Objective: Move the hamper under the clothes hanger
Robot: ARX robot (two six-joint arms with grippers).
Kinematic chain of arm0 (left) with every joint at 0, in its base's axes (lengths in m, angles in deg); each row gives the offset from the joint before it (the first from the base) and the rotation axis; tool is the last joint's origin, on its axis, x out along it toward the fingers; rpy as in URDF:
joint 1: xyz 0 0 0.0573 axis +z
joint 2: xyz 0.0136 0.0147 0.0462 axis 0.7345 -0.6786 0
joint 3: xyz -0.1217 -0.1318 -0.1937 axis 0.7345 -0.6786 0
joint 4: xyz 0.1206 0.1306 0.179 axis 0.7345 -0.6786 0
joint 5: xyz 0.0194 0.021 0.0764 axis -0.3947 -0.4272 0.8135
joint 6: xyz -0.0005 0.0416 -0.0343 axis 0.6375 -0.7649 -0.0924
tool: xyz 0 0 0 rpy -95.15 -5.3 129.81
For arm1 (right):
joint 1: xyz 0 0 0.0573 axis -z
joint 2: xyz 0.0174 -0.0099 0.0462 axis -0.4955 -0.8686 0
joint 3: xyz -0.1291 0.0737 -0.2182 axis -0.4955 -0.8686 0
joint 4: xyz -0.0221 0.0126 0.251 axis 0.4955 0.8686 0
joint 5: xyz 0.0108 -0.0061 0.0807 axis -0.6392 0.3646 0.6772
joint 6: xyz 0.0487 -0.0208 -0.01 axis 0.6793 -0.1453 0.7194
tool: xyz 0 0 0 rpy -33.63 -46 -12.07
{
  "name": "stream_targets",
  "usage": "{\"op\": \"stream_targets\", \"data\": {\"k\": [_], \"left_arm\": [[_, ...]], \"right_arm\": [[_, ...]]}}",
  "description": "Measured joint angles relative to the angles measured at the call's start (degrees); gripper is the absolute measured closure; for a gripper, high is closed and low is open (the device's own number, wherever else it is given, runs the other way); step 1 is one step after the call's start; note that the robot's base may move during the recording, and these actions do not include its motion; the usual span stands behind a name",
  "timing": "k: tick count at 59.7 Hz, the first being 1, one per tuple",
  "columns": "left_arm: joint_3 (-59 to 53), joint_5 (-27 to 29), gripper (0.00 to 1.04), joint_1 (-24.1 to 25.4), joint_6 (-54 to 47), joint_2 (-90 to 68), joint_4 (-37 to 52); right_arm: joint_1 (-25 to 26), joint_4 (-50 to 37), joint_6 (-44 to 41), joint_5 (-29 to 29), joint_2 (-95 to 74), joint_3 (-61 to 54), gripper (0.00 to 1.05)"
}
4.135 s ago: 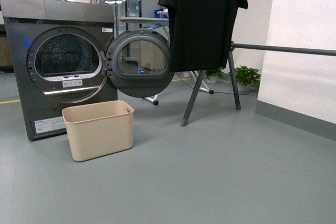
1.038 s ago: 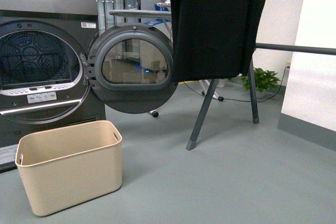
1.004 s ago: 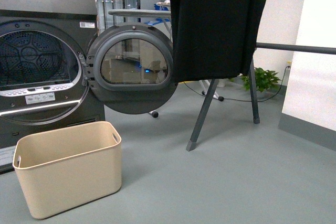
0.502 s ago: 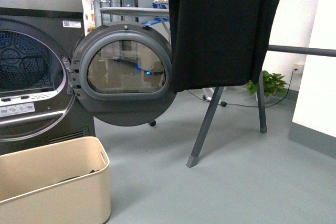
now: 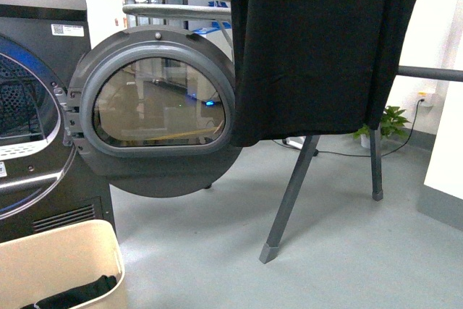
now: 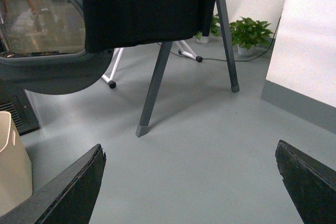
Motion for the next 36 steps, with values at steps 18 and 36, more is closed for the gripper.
{"op": "stream_targets", "data": {"k": [18, 36], "left_arm": [[0.00, -0.09, 0.07, 0.00, -0.02, -0.13, 0.02], [0.00, -0.17, 0.07, -0.02, -0.02, -0.22, 0.02]], "right_arm": [[0.00, -0.04, 0.02, -0.02, 0.00, 0.00, 0.08], [0.04, -0.04, 0.02, -0.44, 0.00, 0.00, 0.08]]}}
